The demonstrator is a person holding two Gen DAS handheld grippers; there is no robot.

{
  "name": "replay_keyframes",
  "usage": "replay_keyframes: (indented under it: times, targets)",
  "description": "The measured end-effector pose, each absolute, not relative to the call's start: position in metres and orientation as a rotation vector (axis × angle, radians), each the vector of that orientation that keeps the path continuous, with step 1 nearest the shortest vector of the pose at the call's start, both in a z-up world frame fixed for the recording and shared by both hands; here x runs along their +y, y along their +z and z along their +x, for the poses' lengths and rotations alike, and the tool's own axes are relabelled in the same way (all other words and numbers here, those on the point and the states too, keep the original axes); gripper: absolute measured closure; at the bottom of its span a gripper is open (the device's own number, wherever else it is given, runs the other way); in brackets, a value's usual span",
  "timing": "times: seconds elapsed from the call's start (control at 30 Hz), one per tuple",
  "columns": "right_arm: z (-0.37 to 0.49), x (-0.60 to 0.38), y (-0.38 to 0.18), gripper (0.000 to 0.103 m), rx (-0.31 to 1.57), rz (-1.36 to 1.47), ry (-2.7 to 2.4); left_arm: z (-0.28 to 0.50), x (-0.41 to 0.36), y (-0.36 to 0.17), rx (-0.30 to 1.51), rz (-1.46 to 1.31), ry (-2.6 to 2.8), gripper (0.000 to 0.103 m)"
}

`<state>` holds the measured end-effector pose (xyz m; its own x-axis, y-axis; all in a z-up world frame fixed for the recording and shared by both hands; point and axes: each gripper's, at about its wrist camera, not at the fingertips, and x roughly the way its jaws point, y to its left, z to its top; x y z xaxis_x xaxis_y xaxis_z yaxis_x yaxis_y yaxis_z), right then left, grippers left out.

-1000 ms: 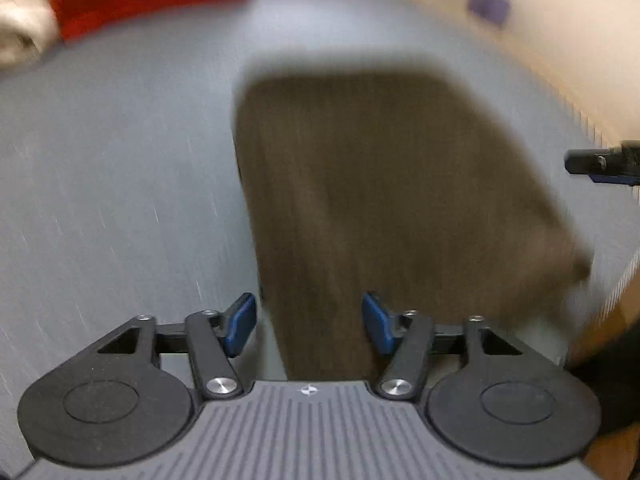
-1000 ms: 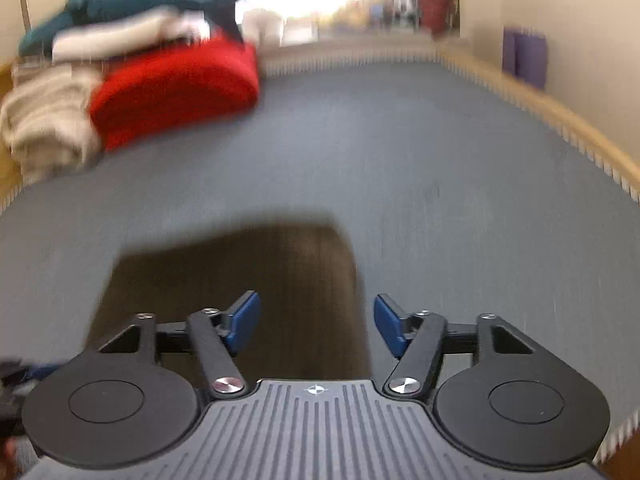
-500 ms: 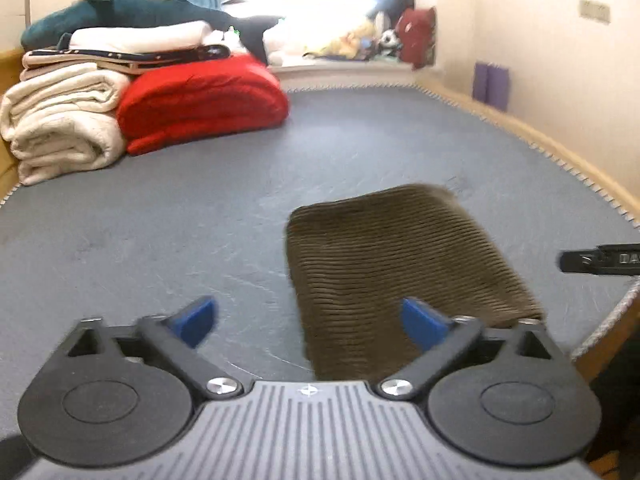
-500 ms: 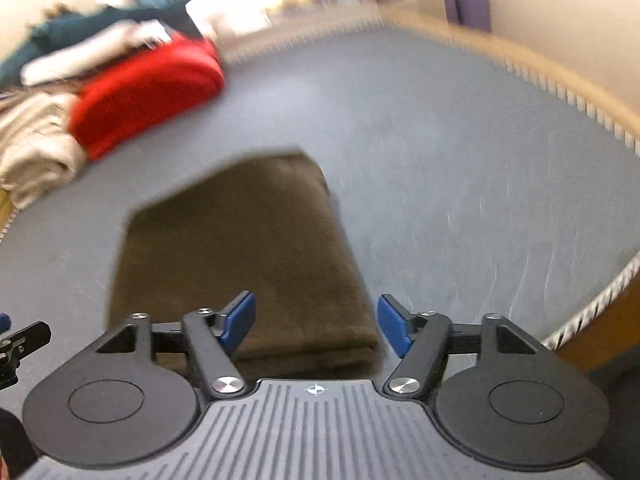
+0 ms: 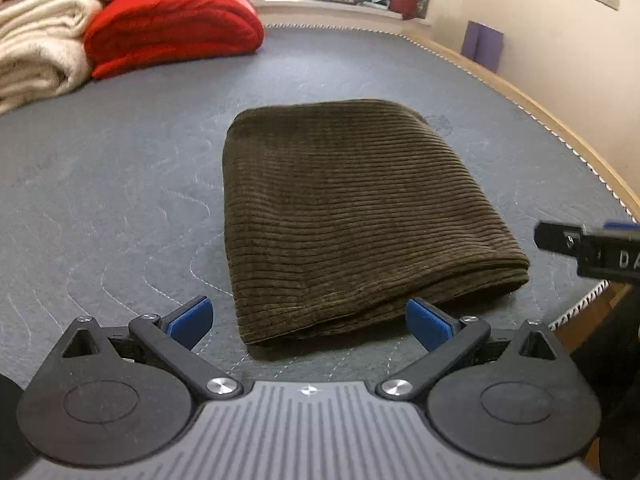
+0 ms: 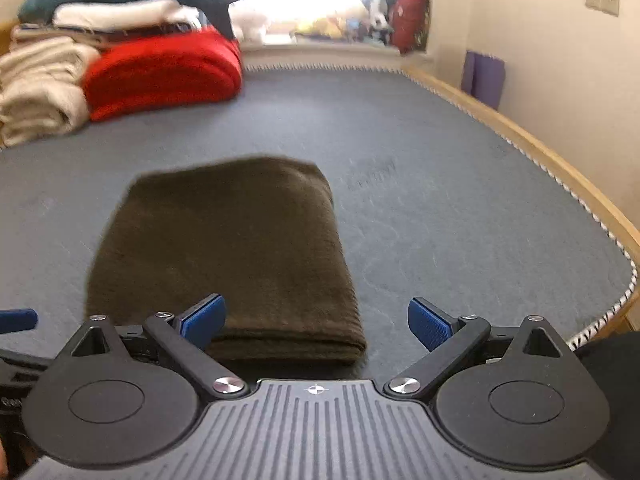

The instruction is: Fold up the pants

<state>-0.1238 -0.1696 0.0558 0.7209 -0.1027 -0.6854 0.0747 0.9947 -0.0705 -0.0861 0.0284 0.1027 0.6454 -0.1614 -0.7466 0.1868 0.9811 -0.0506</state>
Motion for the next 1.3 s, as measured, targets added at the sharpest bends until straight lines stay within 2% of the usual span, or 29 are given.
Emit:
replay_keyframes:
  times: [0.37, 1.3]
  targets:
    - [-0.105, -0.163, 0.031, 0.005, 0.855, -0.023, -0.087, -0.065, 0.043, 0.072, 0.914, 0.005, -0.139, 0.0]
    - [-0.104, -0.156, 0.025, 0.005, 0.881, -0.06, -0.065, -0.065, 0.045, 0.072, 0.885, 0.019, -0.143, 0.0]
